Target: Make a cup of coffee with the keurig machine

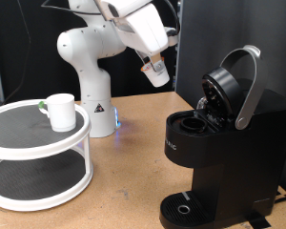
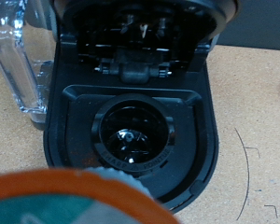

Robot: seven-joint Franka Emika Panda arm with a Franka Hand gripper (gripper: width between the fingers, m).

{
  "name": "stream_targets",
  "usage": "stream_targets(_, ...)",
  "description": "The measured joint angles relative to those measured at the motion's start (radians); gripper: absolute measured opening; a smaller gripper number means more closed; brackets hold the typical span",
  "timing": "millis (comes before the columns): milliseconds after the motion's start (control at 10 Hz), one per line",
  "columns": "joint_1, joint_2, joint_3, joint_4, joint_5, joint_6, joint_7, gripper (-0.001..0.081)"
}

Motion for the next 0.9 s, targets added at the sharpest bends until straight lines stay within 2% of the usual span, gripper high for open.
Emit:
stream_targets(400, 0.000, 0.004, 0.007, -0.015, -0.015, 0.008, 0.002, 0.0430)
stream_targets(900, 0.010, 0.060, 0.093, -0.084, -0.035, 0.183, 0.042, 0.0430)
